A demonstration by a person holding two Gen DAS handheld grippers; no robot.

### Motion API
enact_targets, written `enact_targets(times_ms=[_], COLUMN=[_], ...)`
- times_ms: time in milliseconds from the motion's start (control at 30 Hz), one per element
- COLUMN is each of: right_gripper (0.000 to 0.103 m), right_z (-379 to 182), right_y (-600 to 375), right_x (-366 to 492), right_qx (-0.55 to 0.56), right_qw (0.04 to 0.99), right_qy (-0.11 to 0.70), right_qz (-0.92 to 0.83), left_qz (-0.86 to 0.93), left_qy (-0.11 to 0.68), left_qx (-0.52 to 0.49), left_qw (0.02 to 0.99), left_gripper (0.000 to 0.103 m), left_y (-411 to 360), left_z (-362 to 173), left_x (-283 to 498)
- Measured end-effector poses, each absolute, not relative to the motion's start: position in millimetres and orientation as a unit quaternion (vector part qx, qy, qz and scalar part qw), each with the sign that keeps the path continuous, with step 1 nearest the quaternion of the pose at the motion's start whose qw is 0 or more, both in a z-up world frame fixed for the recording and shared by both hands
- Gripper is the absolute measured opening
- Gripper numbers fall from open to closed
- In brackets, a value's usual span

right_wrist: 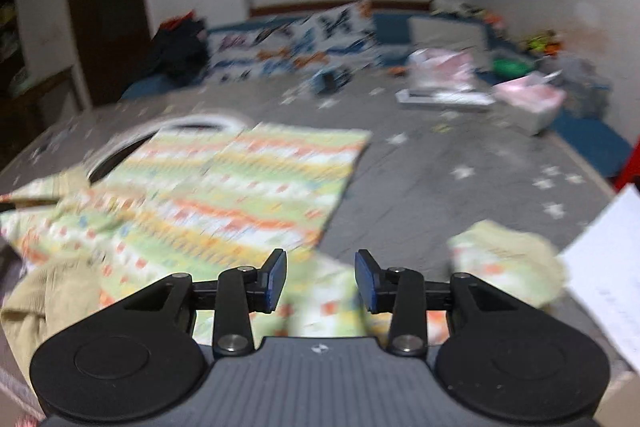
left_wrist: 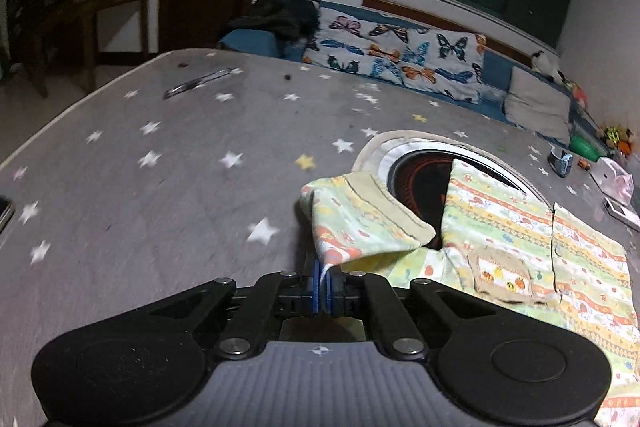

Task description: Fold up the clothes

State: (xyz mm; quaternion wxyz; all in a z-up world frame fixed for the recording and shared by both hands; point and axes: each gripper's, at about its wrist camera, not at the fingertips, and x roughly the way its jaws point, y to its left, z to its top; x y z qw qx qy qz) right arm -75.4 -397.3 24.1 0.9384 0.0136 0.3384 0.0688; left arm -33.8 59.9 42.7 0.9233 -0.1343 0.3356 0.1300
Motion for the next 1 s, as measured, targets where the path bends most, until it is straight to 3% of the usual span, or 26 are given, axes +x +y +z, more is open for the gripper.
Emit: enact_targets(times_ms=[100,267,400,433,833,867,1000], right_gripper=[0.038,0.038,0.038,0.038,0.037,0.035,0.013], right_z=[15.2,19.3,20.8,20.3,2.3,2.0,1.1], right_y=[-385.4,-388.7,-397.1,-398.1,-400.6,-399.9,-395.7], right_x=[-64.3,-37.1,-9.8,-1.8,70.9,73.9,87.7], right_qx=[0.008,0.017,0.028,0.027,0.024,0.022,0.016], right_qw=[0.931,0.928,0.926,0.926,0.92,0.921,0.923], right_qy=[0.354,0.36,0.366,0.367,0.386,0.384,0.381], right_qz=[0.089,0.097,0.091,0.087,0.061,0.06,0.052], left_qz=[0.136,0.133,0.124,0.118,0.017,0.01,0.01], left_qy=[0.34,0.344,0.332,0.327,0.338,0.343,0.351], left_qx=[-0.142,-0.092,0.002,0.02,0.144,0.151,0.152], left_qw=[0.919,0.925,0.935,0.937,0.93,0.927,0.924], left_gripper=[0.004,0.014,0.039,0.04,0.04,0.04,0.032], left_y=[63.9,59.5,38.4,33.0,-6.3,-7.0,-2.1], left_z=[40.8,49.5,56.4,57.8,40.6,36.5,27.5], left_x=[-47.0,-46.8,-41.0,-40.2,3.2,7.2,14.0])
